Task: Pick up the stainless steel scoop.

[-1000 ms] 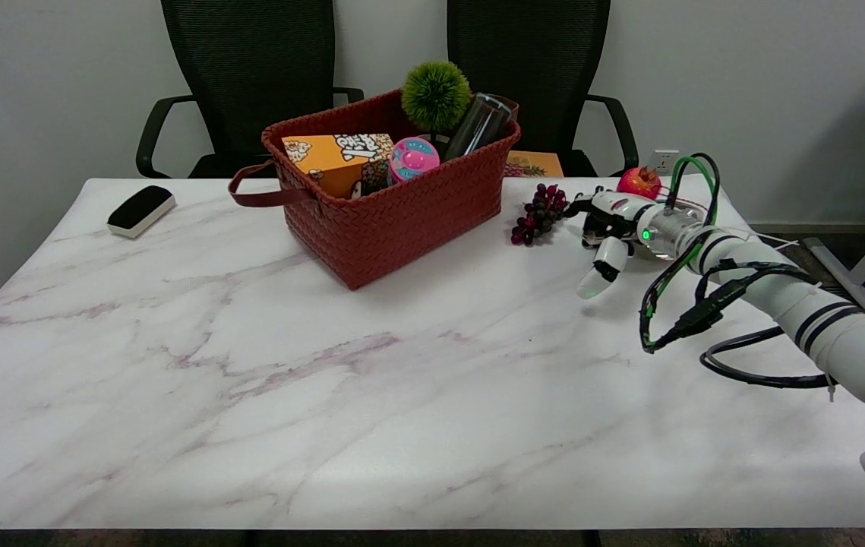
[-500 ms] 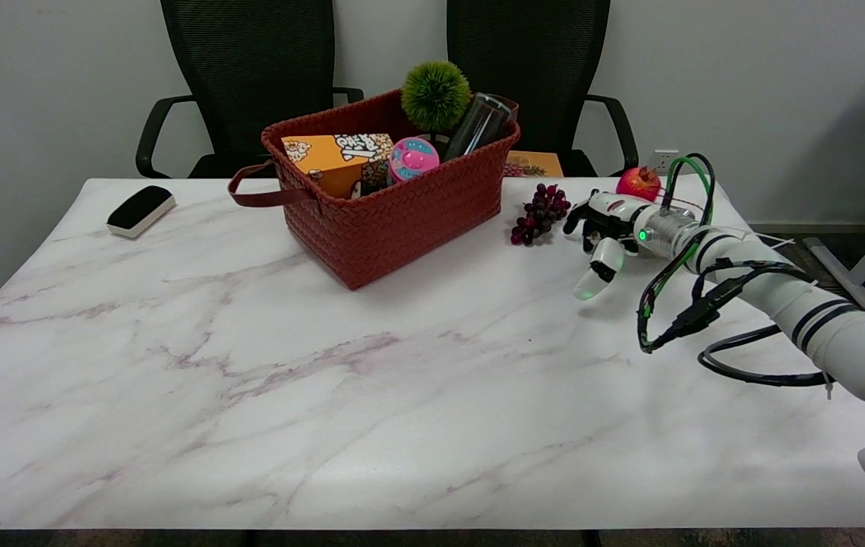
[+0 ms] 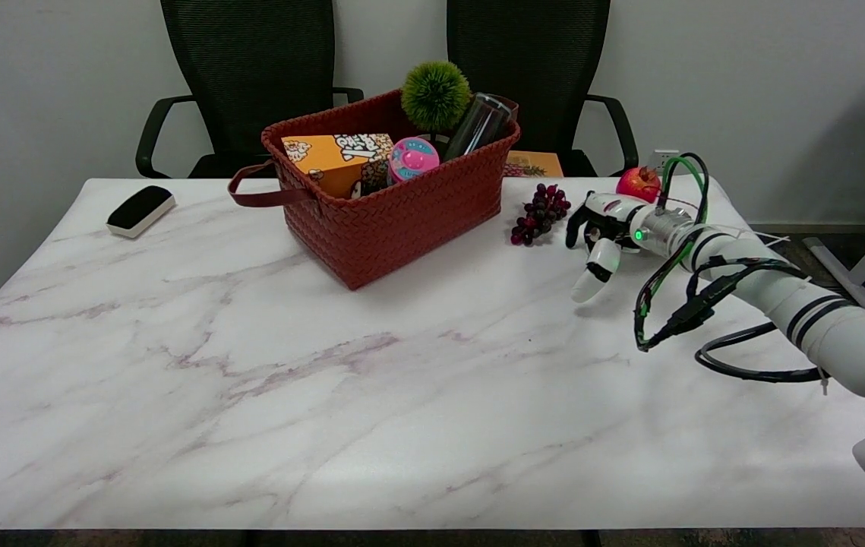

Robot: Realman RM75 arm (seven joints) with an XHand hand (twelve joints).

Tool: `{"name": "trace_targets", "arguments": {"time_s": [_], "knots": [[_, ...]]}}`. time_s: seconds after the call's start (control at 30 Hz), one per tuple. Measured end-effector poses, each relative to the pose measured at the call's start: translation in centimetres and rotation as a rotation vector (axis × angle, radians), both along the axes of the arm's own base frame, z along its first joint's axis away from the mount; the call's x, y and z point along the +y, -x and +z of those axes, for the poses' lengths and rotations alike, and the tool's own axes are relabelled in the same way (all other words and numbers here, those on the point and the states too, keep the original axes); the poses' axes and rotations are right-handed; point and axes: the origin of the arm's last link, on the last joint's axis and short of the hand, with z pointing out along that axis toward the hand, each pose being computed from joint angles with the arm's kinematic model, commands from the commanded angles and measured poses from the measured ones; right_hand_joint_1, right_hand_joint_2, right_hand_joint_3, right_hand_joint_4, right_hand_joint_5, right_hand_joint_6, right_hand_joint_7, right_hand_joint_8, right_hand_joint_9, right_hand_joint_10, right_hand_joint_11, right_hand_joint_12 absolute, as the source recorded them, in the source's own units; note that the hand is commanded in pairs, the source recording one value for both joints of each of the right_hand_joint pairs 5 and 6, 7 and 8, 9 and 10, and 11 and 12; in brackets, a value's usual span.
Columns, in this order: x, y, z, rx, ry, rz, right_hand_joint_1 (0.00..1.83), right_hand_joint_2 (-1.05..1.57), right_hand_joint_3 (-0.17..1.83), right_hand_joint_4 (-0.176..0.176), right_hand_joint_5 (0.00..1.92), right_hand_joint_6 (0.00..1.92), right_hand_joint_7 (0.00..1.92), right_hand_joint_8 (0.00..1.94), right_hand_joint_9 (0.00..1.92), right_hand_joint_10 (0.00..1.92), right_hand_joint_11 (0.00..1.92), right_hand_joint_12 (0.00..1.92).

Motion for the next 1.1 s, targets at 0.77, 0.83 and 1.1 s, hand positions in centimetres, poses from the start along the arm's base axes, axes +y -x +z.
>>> {"name": "trace_targets", "arguments": {"time_s": [0.77,0.83,1.1], "knots": [[-1.1,-0.5,-0.4,0.024,-0.008,0.005,1.10,-0.53,0.80,0.000,1.49,1.49,1.77,1.77,1.72,1.72,1.92,1.92],[-1.3,-0.6,-0.5,0.028,-0.009,0.008,1.10,-0.52,0.87,0.000,1.55,1.55,1.81,1.81,1.75,1.75,1.92,1.92],[-1.9,-1.0,-0.8,0.039,-0.012,0.017,1.11,-0.32,1.00,0.000,1.92,1.92,1.92,1.92,1.90,1.90,1.92,1.92]]}}
